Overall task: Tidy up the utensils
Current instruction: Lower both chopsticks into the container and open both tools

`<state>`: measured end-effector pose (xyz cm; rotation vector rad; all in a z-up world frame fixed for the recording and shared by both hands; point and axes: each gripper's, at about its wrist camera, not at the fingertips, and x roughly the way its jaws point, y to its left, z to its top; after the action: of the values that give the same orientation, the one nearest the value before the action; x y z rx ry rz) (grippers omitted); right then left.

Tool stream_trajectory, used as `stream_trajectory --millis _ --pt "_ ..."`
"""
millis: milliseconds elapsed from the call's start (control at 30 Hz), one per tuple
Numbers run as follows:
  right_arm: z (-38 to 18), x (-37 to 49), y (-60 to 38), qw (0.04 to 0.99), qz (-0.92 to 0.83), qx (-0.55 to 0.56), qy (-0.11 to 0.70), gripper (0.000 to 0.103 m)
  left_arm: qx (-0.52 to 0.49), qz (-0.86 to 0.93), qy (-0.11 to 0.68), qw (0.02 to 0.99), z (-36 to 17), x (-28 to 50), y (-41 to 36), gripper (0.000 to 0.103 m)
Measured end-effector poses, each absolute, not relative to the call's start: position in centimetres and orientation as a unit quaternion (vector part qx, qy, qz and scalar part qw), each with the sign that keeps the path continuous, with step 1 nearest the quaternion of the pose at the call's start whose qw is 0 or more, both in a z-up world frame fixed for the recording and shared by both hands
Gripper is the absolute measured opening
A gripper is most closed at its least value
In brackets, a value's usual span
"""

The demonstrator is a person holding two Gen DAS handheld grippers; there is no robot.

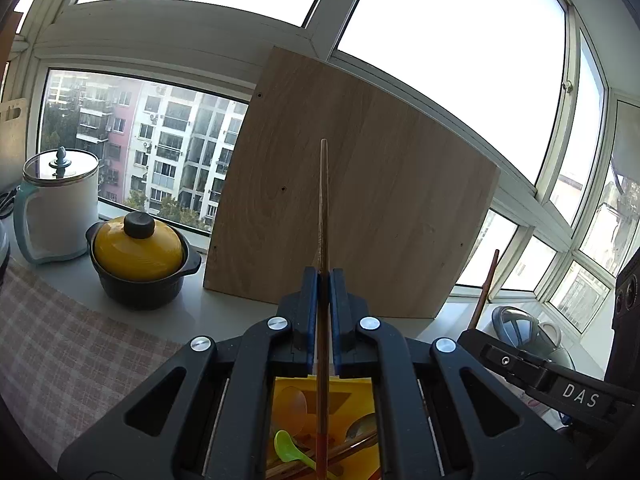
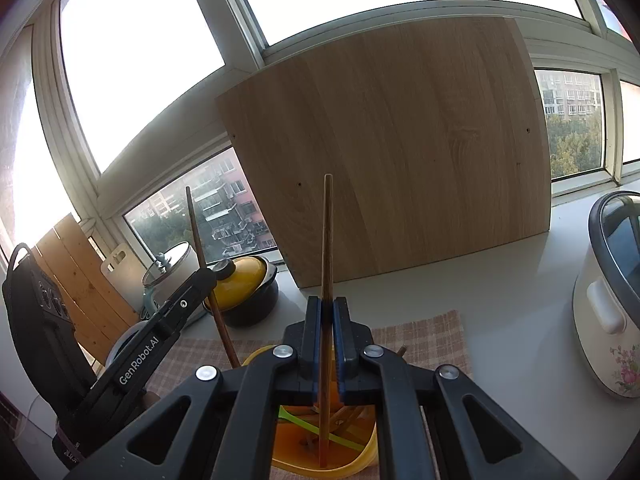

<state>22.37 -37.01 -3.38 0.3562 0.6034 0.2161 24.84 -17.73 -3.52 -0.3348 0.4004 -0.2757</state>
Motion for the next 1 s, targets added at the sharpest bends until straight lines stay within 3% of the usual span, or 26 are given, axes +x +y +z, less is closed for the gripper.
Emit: stream_trajectory --millis 800,867,900,933,1000 --pt "-6.6 20.7 -36.5 0.911 0.125 0.184 0.348 0.004 -0.133 -0.182 0.288 0.931 -5.6 21.1 -17.1 0.004" --pt "-6.5 20.4 -36.2 0.911 0.124 0.179 0.349 0.009 -0.128 -0.185 0.292 0.929 -5.5 20.7 -17.0 0.004" --pt "-6.4 20.2 -36.1 0.912 0.124 0.176 0.349 0.021 -0.124 -0.186 0.294 0.929 -5.5 20.5 -17.0 0.004" --pt "-6.2 20.0 -36.0 0.914 0.122 0.172 0.347 0.037 -0.12 -0.186 0.297 0.929 -5.5 20.2 -16.9 0.007" --pt "-5.9 19.3 -35.7 0.918 0.115 0.164 0.342 0.044 -0.115 -0.185 0.297 0.93 -5.4 19.6 -16.7 0.021"
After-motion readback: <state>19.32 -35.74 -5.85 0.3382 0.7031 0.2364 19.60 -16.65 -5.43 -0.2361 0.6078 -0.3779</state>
